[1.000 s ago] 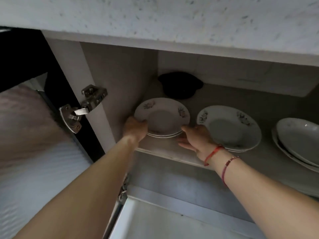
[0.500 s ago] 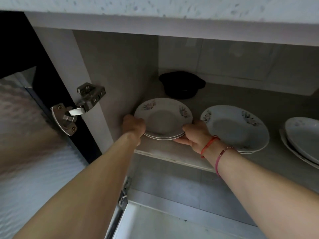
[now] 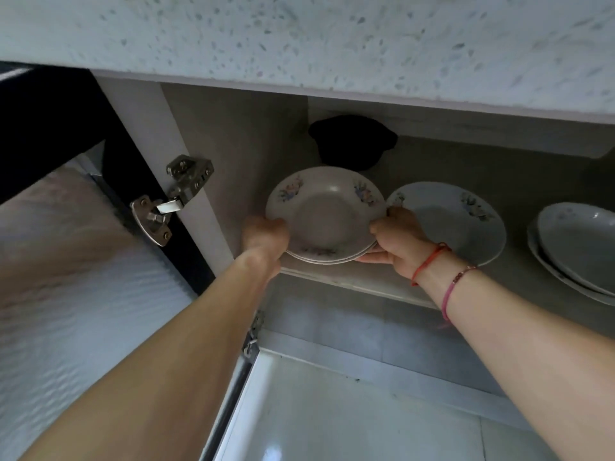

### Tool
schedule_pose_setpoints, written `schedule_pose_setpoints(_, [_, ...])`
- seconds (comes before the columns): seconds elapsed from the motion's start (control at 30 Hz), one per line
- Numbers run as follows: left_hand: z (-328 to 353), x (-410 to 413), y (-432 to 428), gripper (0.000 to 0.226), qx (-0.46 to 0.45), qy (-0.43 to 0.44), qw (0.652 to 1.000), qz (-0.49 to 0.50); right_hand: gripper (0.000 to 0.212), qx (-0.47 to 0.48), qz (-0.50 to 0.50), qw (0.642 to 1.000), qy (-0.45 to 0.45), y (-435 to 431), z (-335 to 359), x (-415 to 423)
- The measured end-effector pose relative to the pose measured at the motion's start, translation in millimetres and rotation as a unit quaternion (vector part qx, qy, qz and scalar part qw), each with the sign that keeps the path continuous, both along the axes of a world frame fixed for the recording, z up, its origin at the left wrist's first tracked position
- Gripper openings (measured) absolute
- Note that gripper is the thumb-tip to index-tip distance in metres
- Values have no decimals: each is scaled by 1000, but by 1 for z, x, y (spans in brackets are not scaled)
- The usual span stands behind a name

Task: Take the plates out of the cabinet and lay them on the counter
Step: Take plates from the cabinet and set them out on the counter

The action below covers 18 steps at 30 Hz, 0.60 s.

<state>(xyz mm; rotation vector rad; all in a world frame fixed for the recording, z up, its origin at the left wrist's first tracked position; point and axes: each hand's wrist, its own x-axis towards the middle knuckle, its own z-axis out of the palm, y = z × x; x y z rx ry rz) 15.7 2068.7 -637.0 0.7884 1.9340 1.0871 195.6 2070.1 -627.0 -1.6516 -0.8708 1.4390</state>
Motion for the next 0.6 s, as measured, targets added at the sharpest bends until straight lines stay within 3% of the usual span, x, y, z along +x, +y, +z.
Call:
schedule_pose_setpoints(0.13, [25, 4, -34, 12, -43, -25, 999, -17, 27, -18, 7, 1000, 0, -31, 21, 10])
schedule_pose_setpoints(0.23, [42, 4, -59, 29, -48, -48, 998, -10, 24, -25, 6, 1000, -4, -60, 42, 16])
schedule_pose_setpoints(0.33, [70, 9, -93, 22, -77, -64, 995, -23, 23, -43, 22, 998, -27, -94, 69, 24])
schedule_pose_setpoints(0.6, [176, 11, -182, 36, -162, -87, 982, -47, 37, -129, -6, 991, -31, -184, 159, 30])
